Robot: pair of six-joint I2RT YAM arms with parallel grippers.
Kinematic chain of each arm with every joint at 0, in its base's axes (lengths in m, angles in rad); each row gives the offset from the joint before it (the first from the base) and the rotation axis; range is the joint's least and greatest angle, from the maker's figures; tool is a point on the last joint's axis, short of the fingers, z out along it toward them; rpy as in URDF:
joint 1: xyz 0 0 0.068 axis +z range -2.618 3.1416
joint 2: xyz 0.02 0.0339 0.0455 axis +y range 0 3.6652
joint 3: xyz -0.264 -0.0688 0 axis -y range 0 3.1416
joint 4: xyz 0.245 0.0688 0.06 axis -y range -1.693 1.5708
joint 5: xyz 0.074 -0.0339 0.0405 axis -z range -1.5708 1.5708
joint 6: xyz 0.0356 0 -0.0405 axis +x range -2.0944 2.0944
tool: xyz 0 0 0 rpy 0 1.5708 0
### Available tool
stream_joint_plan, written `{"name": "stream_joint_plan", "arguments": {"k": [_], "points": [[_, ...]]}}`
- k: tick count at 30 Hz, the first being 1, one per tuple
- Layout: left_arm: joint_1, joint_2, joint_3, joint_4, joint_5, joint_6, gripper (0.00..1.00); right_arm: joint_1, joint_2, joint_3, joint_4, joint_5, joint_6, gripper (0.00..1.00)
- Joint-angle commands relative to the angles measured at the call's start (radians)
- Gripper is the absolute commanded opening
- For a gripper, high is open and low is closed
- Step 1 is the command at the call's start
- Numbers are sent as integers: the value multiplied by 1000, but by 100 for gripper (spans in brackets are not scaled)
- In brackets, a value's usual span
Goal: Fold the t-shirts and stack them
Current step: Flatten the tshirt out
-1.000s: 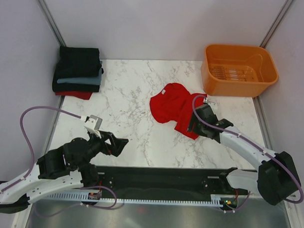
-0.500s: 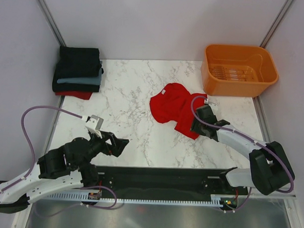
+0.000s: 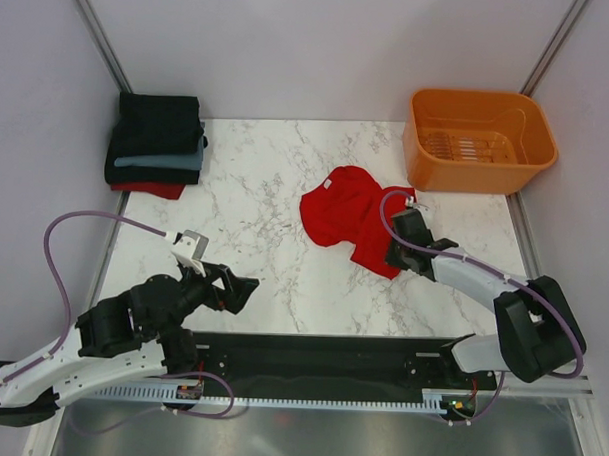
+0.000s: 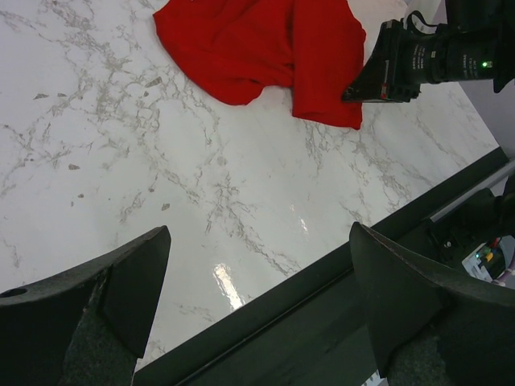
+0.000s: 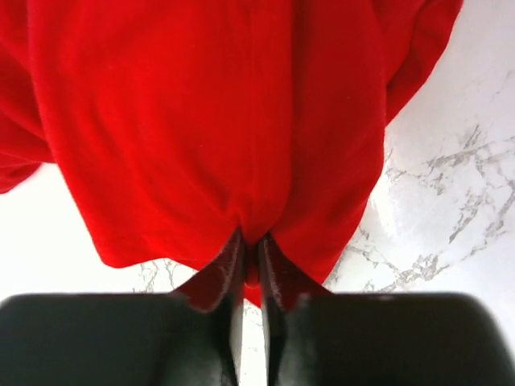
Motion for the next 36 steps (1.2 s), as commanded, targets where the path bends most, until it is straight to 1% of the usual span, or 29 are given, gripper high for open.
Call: {"name": "stream_joint_plan", "arguments": {"k": [1, 2, 6, 7, 8, 10, 11, 15, 16, 17, 18, 19, 20, 21, 22, 23, 24, 25, 26, 27, 28, 29, 31, 32, 33, 34, 35, 36], "points": [[0, 16, 22, 3, 11, 12, 100, -3, -45, 38, -39, -2, -28, 14], [0, 16, 22, 3, 11, 12, 100, -1, -52, 54, -61, 0, -38, 11], [-2, 13, 22, 3, 10, 10, 100, 12, -76, 182, -205, 49, -88, 6], [0, 13, 20, 3, 8, 12, 100, 25, -81, 210, -263, 70, -104, 6], [0, 13, 22, 3, 8, 10, 100, 31, -84, 235, -288, 77, -111, 5], [0, 13, 22, 3, 6, 12, 100, 54, -91, 311, -351, 77, -127, 0], [0, 11, 22, 3, 6, 10, 100, 64, -95, 337, -371, 75, -128, 0], [0, 16, 20, 2, 2, 13, 100, 161, -99, 510, -483, 75, -141, 0], [0, 16, 22, 2, -4, 12, 100, 230, -104, 537, -504, 93, -136, 0], [0, 14, 20, 2, -9, 12, 100, 271, -108, 561, -532, 130, -122, 0], [0, 14, 18, 2, -12, 12, 100, 316, -125, 595, -559, 197, -81, 0], [0, 11, 18, 2, -20, 12, 100, 416, -136, 600, -607, 233, -55, 0], [0, 7, 17, 2, -26, 9, 100, 469, -150, 597, -629, 259, -24, 0], [0, 3, 14, 0, -38, 4, 100, 521, -179, 573, -682, 303, 69, 0], [0, 0, 11, 2, -68, -5, 100, 623, -193, 554, -720, 330, 124, 0], [0, -10, -4, 2, -85, -17, 100, 676, -206, 533, -768, 359, 207, 0], [0, -10, -14, 3, -108, -49, 100, 730, -240, 479, -864, 418, 358, 0], [0, -10, -24, 12, -153, -63, 100, 837, -260, 445, -909, 438, 457, 0], [0, -6, -44, 23, -176, -75, 100, 885, -280, 412, -947, 445, 537, 0], [0, 22, -55, 40, -191, -74, 100, 926, -317, 344, -981, 442, 604, 0], [0, 42, -64, 95, -207, -62, 100, 998, -335, 316, -1023, 431, 717, 0], [0, 72, -75, 126, -208, -48, 100, 1035, -351, 290, -1038, 428, 766, 0], [0, 189, -66, 192, -225, -2, 100, 1122, -377, 234, -1055, 413, 851, 0], [3, 233, -57, 239, -231, 21, 100, 1143, -375, 220, -1052, 408, 863, 0], [6, 341, -45, 261, -237, 32, 100, 1161, -369, 201, -1052, 405, 872, 0], [18, 397, -10, 282, -206, 47, 100, 1187, -365, 197, -1054, 406, 879, 0], [74, 451, 12, 324, -157, 85, 100, 1195, -361, 194, -1060, 416, 893, 0], [116, 573, 34, 338, -19, 93, 100, 1200, -358, 192, -1077, 423, 902, 0]]}}
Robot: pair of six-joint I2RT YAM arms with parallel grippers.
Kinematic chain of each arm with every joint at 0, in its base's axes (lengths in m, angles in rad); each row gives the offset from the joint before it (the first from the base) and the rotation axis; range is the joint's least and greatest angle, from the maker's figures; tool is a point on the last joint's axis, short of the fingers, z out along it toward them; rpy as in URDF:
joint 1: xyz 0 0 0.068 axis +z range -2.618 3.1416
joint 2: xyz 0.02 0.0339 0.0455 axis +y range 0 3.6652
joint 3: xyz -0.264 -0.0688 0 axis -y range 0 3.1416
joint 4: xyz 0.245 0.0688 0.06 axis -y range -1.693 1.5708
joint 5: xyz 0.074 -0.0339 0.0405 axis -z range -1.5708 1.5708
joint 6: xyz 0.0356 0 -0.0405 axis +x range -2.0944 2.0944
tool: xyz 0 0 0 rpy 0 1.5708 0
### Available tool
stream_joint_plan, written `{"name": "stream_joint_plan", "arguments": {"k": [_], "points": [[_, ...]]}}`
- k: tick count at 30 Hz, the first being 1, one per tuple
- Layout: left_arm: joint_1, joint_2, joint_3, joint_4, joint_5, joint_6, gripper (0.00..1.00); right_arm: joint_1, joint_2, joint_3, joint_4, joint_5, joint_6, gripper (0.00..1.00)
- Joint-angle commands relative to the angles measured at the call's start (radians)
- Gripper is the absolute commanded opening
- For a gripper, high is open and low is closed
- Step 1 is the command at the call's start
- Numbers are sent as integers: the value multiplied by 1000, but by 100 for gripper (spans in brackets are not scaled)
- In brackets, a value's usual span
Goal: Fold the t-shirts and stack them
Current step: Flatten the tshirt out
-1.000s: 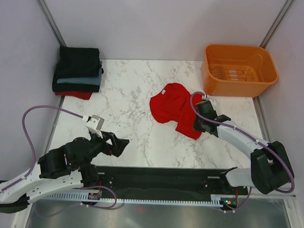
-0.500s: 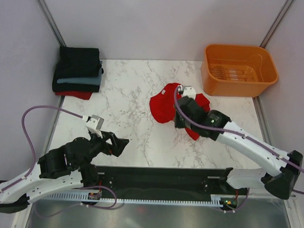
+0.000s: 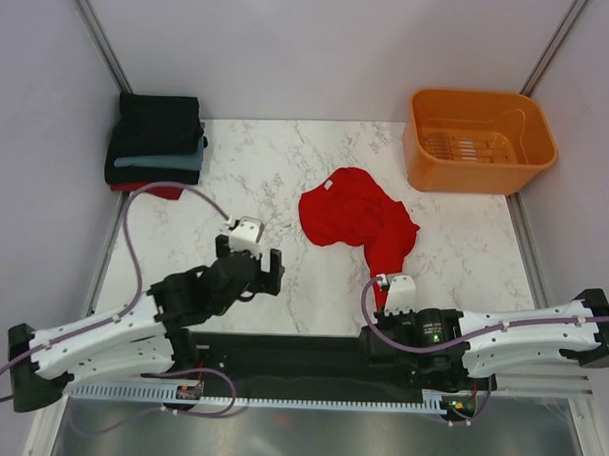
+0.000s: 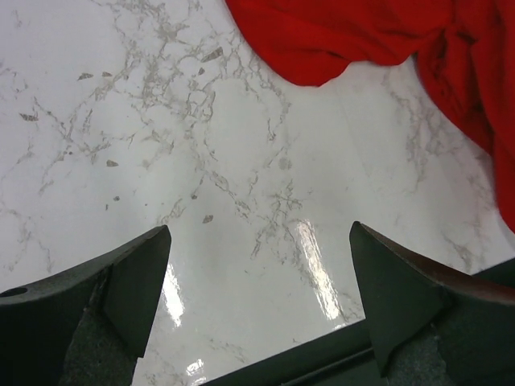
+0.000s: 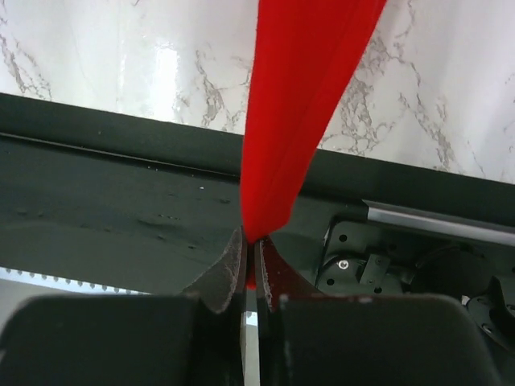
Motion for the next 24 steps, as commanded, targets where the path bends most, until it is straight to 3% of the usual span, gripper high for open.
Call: {"name": "stream_joint_plan", "arguments": {"k": [1, 2, 4, 8, 15, 21, 24], "points": [[130, 231, 113, 158, 198, 76, 100, 31, -4, -2, -73, 66, 157, 0], [225, 294, 133, 184, 264, 67, 100, 29, -10, -7, -81, 101, 170, 0], [291, 436, 171, 240, 425, 82, 100, 29, -41, -34, -63, 150, 165, 0], [386, 648, 271, 372, 535, 143, 100, -49, -104, -102, 164, 167, -61, 0], [515, 1104, 709, 383, 719, 165, 100, -458, -79, -114, 480, -104, -507, 0], [557, 1430, 1012, 305, 795, 145, 99, -818, 5, -91, 540, -290, -692, 0], [562, 1518, 1138, 257, 832, 139, 99, -933, 10, -110, 571, -356, -766, 0]]}}
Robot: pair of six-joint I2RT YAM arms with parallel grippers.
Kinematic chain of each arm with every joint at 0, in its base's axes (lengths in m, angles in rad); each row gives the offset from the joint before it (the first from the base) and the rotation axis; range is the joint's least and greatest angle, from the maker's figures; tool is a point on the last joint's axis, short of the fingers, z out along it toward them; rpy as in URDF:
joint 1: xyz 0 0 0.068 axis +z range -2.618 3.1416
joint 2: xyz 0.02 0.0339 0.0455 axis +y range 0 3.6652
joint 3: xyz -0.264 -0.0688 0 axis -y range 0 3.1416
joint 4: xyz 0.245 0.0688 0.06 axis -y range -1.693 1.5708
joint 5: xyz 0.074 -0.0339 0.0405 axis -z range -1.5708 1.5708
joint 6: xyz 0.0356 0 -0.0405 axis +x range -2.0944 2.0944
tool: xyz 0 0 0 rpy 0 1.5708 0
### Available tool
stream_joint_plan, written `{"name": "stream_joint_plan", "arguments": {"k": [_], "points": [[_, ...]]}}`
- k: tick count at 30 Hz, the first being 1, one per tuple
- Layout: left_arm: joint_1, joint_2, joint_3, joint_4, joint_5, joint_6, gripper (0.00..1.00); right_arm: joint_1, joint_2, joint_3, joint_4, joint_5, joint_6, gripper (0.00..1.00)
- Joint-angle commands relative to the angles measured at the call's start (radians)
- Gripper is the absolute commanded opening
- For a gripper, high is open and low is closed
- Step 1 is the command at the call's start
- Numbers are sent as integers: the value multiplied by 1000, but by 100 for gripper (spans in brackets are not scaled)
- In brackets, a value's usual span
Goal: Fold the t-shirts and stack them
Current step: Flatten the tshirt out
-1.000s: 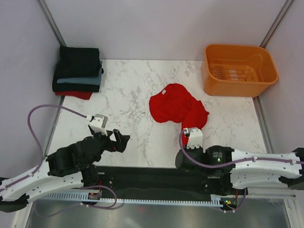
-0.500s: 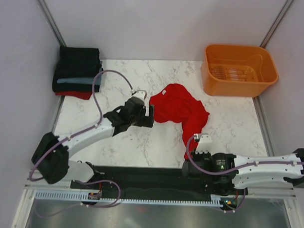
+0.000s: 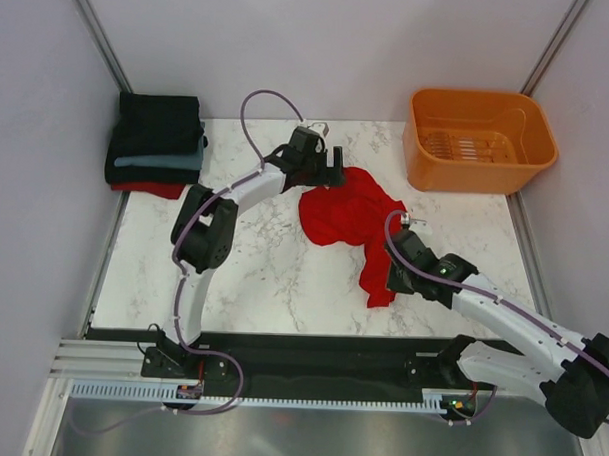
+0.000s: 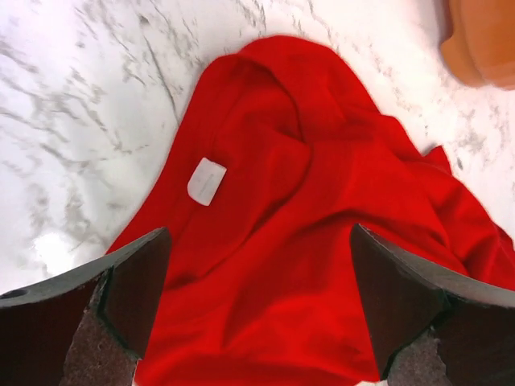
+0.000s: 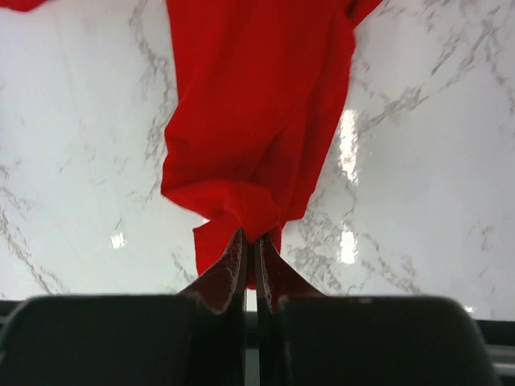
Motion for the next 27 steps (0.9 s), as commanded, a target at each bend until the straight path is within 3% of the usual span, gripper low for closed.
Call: {"name": "stream_joint_plan", "arguments": {"k": [1, 4, 7, 8, 10, 11, 16, 19, 22, 26, 27], "points": [[-2, 106, 125, -65, 96, 11, 98, -113, 0, 7, 80, -123, -163, 0], [-2, 179, 190, -66, 146, -12, 96, -187, 18, -7, 91, -153, -200, 0], [-1, 250, 274, -91, 189, -38, 80, -269, 32, -9, 109, -209, -199, 0], [1, 268, 293, -94, 203, -49, 57, -292, 41, -4, 122, -232, -194, 0], [13, 293, 353, -101, 269, -83, 28, -348, 54, 1, 135, -288, -191, 0], [21, 305, 373, -104, 319, -97, 2, -362, 75, 16, 140, -301, -194, 0], [82, 142, 407, -138, 308, -112, 2, -519, 171, 183, 111, -386, -220, 0], [128, 0, 454, -164, 327, -129, 2, -582, 244, 434, 38, -370, -231, 0], [177, -131, 523, -198, 311, -144, 2, -621, 313, 847, -90, -310, -263, 0], [234, -277, 566, -201, 372, -114, 2, -645, 310, 1150, -217, -223, -319, 0], [237, -320, 530, -204, 408, -77, 2, -647, 288, 1163, -217, -203, -327, 0]]}}
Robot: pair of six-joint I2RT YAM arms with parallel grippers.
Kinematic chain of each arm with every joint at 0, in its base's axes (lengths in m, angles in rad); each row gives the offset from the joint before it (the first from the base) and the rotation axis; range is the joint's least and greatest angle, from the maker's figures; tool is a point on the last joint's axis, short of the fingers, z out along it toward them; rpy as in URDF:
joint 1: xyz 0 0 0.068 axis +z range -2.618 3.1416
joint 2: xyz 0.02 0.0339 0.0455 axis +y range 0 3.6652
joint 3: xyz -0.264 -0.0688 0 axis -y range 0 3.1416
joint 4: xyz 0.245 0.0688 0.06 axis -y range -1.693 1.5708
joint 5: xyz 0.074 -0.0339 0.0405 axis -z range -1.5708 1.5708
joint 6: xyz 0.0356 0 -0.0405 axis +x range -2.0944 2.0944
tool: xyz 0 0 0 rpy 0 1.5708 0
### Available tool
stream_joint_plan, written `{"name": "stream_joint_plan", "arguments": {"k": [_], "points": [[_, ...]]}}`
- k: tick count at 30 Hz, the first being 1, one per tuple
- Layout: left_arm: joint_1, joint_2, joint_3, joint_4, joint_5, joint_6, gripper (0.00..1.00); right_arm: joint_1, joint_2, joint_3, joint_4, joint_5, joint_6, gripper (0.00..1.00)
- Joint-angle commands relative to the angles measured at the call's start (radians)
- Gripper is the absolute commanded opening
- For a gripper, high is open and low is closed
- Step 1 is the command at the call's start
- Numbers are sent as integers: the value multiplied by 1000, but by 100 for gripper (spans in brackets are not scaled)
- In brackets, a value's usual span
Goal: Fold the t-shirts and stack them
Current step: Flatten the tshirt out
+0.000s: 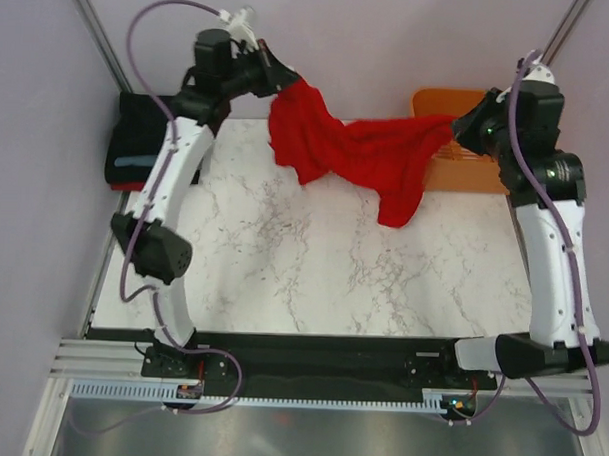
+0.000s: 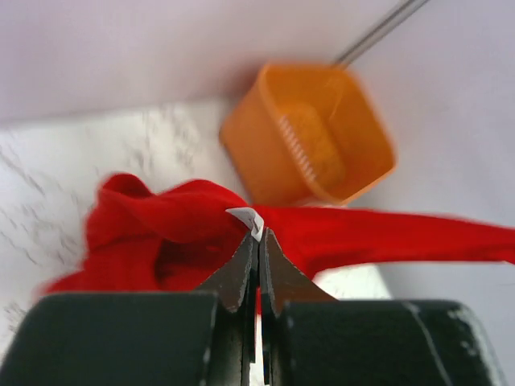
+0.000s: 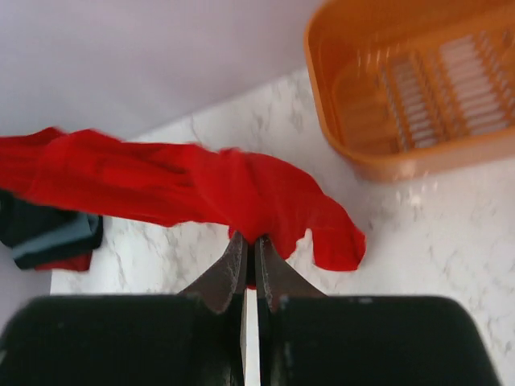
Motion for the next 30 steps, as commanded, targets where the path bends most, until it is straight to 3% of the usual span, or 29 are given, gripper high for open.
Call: {"name": "stream_joint_plan", "arguments": {"k": [1, 3, 4, 5, 7, 8, 9, 10, 12, 16, 17, 20, 24, 28, 30], "points": [[20, -253, -79, 20, 86, 140, 2, -9, -125, 106, -103, 128, -69, 0], [20, -402, -275, 62, 42, 161, 2, -8, -199, 28, -88, 153, -66, 0], [20, -579, -401, 111, 20, 196, 2, -9, -283, -95, -75, 162, -65, 0], [20, -669, -670, 220, -32, 201, 2, -9, -329, -171, -43, 177, -51, 0], [21, -930, -912, 286, -108, 201, 2, -8, -469, -410, 12, 185, -28, 0], [22, -1002, -1120, 305, -188, 190, 8, -8, -507, -486, 23, 182, -7, 0], [23, -1086, -1207, 293, -217, 164, 21, -9, -575, -553, 38, 140, 22, 0], [22, -1155, -1284, 272, -245, 144, 69, -8, -600, -671, 64, 116, 30, 0], [22, -1355, -1469, 207, -332, 95, 97, -9, -641, -767, 77, 76, 49, 0], [22, -1585, -1614, -99, -503, -72, 100, -8, -689, -928, 93, -13, 85, 0], [22, -1615, -1637, -127, -571, -92, 100, -9, -693, -942, 100, -14, 90, 0], [11, -1675, -1643, -109, -573, -144, 99, -8, -695, -969, 97, -13, 98, 0], [12, -1566, -1625, -86, -522, -123, 90, -8, -678, -989, 97, -14, 99, 0], [8, -1359, -1613, -16, -402, -45, 76, -9, -663, -1052, 135, -57, 93, 0], [5, -1313, -1616, 41, -371, -5, 76, -8, -664, -1074, 152, -71, 95, 0]]}}
